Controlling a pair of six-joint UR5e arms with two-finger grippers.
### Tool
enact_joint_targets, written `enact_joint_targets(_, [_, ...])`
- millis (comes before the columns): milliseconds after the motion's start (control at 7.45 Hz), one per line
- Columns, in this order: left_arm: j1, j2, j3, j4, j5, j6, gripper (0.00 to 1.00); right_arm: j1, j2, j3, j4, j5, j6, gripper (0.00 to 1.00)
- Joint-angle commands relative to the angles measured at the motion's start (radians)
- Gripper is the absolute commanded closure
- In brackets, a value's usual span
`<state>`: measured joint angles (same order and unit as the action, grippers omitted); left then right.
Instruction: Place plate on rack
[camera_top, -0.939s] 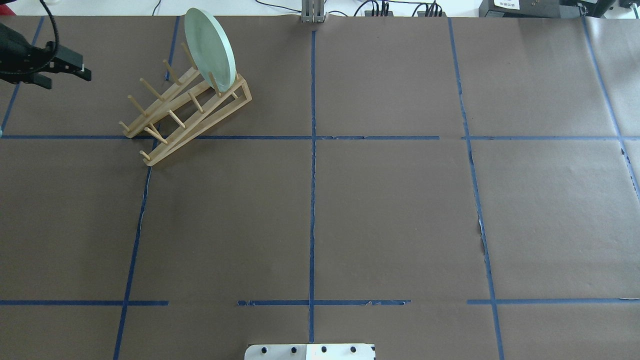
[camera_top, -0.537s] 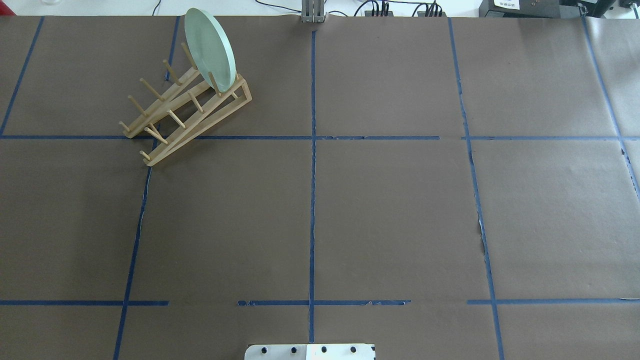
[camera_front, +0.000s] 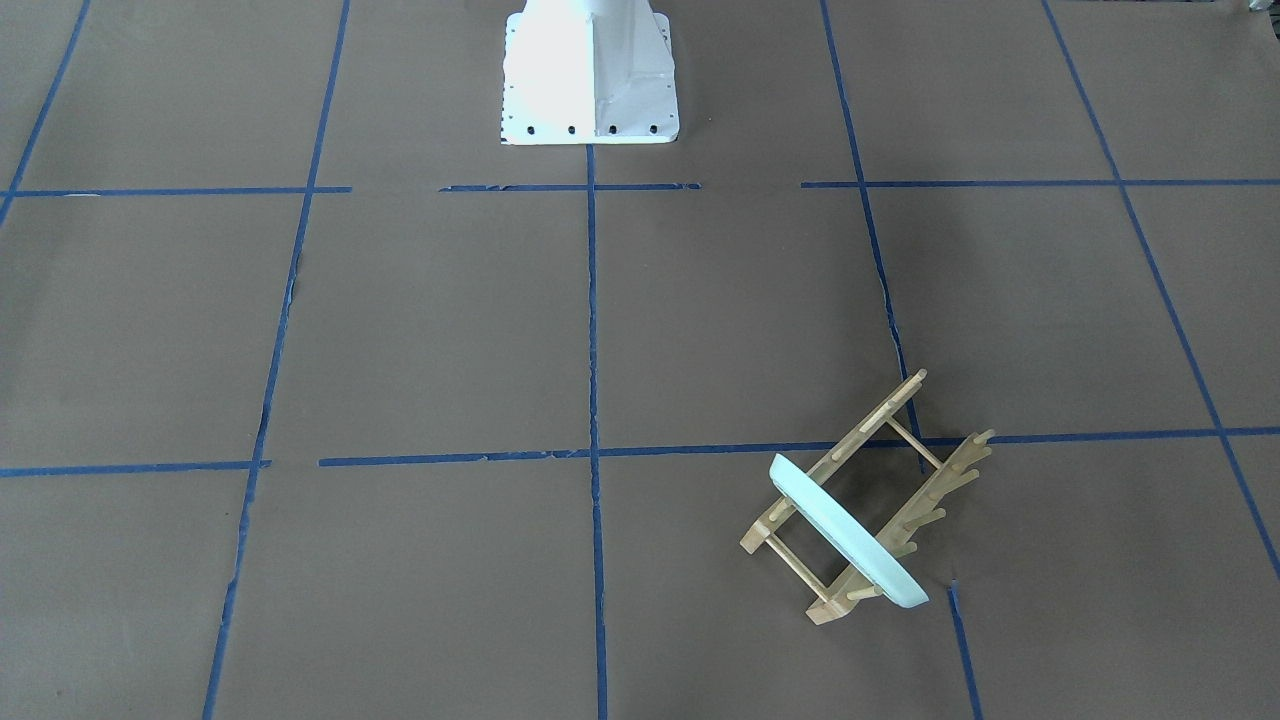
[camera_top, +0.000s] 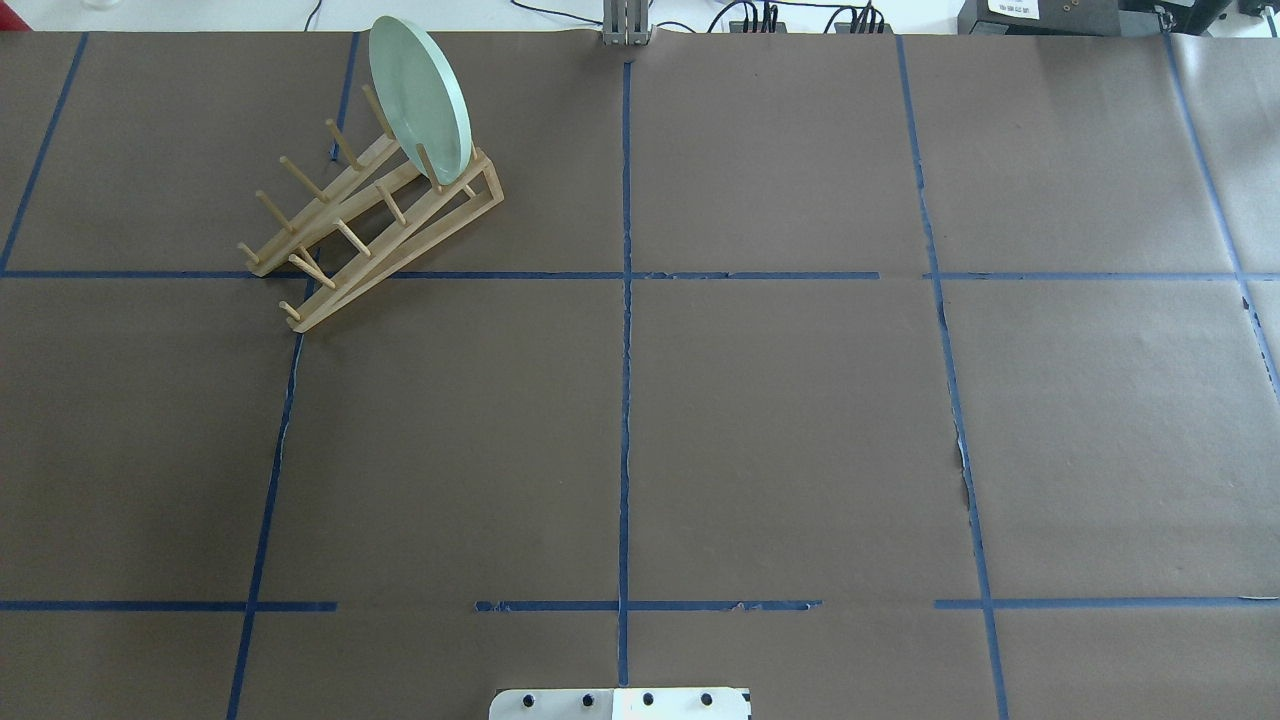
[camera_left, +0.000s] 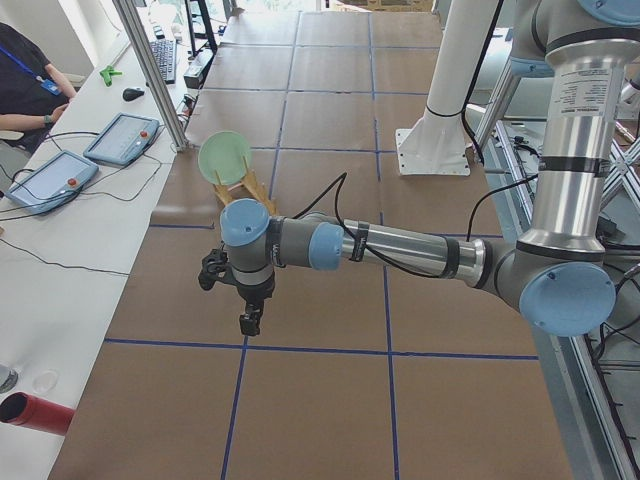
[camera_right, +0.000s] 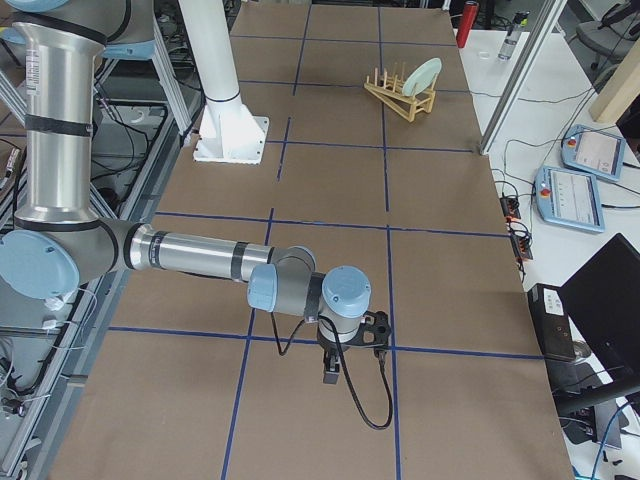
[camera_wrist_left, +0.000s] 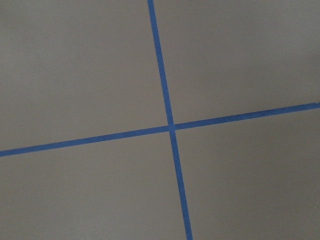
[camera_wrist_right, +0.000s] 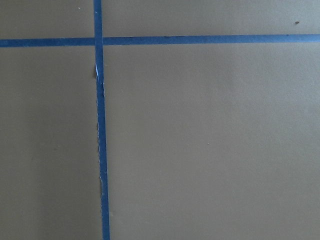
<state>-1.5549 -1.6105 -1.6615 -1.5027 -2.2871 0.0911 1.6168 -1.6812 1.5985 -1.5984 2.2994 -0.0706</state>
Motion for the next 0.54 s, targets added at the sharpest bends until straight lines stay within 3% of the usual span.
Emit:
enact_joint_targets(0, [0.001, 0.024, 0.008, -0.004, 0.0, -0.002, 0.0, 0.0, 0.0, 0.0, 0.0, 0.0, 0.0, 0.0])
enact_joint_targets(402, [-0.001, 0.026, 0.0, -0.011, 0.005, 0.007, 0.0, 0.0, 0.0, 0.0, 0.0, 0.0, 0.0, 0.0])
